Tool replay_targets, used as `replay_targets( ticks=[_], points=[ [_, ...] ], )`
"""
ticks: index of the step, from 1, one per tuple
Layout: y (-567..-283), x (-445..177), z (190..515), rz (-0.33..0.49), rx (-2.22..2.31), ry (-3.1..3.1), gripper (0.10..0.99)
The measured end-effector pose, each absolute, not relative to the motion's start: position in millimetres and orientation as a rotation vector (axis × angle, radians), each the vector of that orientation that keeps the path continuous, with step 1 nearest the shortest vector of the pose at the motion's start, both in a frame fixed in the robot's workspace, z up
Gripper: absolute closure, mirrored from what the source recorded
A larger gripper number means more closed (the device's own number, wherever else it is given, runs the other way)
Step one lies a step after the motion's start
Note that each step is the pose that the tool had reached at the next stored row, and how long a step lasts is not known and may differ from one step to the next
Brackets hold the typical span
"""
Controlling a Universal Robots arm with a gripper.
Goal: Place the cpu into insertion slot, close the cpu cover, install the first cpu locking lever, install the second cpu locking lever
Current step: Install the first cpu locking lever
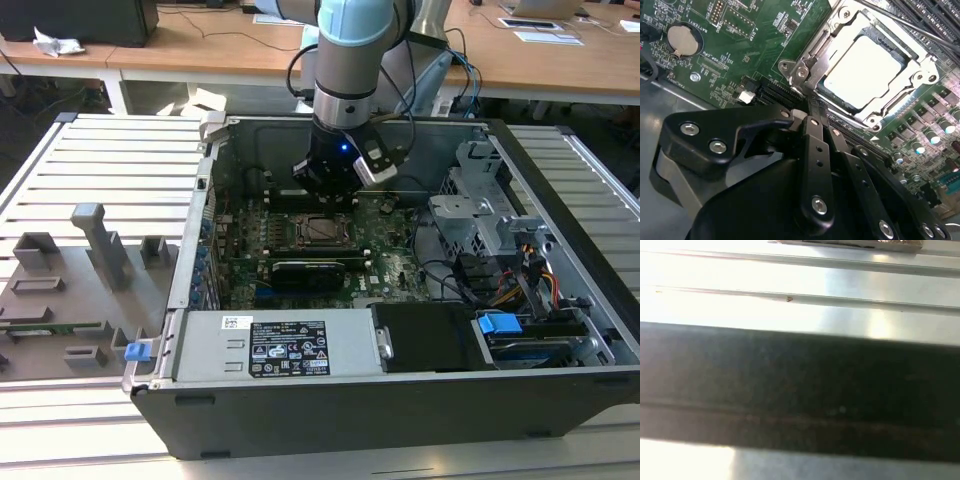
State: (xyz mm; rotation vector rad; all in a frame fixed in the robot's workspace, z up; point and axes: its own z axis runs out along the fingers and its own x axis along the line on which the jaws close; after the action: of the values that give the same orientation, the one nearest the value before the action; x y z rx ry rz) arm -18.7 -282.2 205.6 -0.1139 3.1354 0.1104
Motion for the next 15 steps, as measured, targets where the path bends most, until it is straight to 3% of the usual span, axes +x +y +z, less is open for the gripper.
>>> replay_targets(
  ticks=[3,7,15],
  points=[
    [-282.4,-18.6,211.1,0.109,-0.114,3.136,0.98],
    [-285.5,-18.6,213.2,0.028,-0.115,3.139,0.98],
    [-300.5,-18.9,213.2,0.021,-0.114,3.139,0.98]
  ],
)
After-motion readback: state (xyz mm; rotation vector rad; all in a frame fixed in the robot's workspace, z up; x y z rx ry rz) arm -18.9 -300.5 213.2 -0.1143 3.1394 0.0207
